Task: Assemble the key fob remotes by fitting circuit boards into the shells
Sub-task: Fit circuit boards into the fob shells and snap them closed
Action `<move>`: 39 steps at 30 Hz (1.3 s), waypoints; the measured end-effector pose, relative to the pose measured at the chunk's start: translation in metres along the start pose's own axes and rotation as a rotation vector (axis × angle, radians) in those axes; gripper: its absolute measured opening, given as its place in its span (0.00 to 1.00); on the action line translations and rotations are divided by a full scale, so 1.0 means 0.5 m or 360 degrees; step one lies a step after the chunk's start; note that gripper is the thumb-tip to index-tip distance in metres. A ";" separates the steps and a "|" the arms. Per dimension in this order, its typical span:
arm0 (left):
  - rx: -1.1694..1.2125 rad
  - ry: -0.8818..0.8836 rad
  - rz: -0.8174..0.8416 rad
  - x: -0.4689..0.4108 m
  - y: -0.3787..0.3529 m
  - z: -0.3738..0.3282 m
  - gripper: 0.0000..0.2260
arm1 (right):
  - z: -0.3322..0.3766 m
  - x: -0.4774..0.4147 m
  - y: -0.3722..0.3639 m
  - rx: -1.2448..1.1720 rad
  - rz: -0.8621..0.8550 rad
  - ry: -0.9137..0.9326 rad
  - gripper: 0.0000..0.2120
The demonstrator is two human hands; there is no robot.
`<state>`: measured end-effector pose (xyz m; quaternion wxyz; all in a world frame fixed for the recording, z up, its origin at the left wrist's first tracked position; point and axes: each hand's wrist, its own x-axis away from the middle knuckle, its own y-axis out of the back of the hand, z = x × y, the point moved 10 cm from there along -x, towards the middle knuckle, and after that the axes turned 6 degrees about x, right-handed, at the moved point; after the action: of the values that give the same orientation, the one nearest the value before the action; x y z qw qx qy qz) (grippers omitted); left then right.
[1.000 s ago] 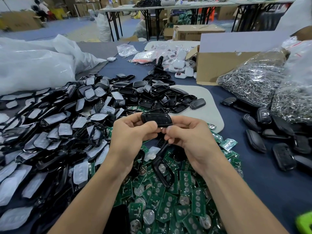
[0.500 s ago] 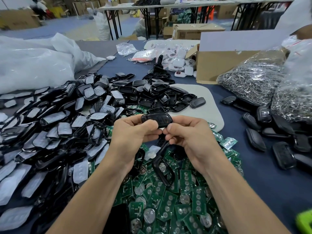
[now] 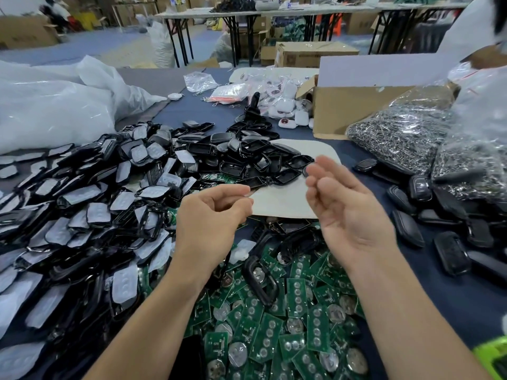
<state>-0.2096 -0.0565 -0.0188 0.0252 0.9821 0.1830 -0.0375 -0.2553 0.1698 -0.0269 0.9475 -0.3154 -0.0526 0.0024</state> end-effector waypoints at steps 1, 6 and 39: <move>-0.0090 -0.0048 -0.0038 0.001 0.005 -0.005 0.10 | -0.001 0.001 0.011 0.0352 -0.0140 0.0047 0.14; -0.0549 -0.0235 -0.0110 0.020 0.007 -0.036 0.16 | 0.007 -0.002 -0.023 0.2110 -0.0181 0.0451 0.27; -0.0371 -0.0329 -0.0046 0.011 0.024 -0.052 0.25 | -0.026 -0.089 -0.047 0.2694 0.0032 0.0567 0.15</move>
<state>-0.1984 -0.0639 0.0069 0.1571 0.9606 0.1968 -0.1174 -0.2987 0.1417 -0.0274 0.8578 0.5000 0.1189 -0.0003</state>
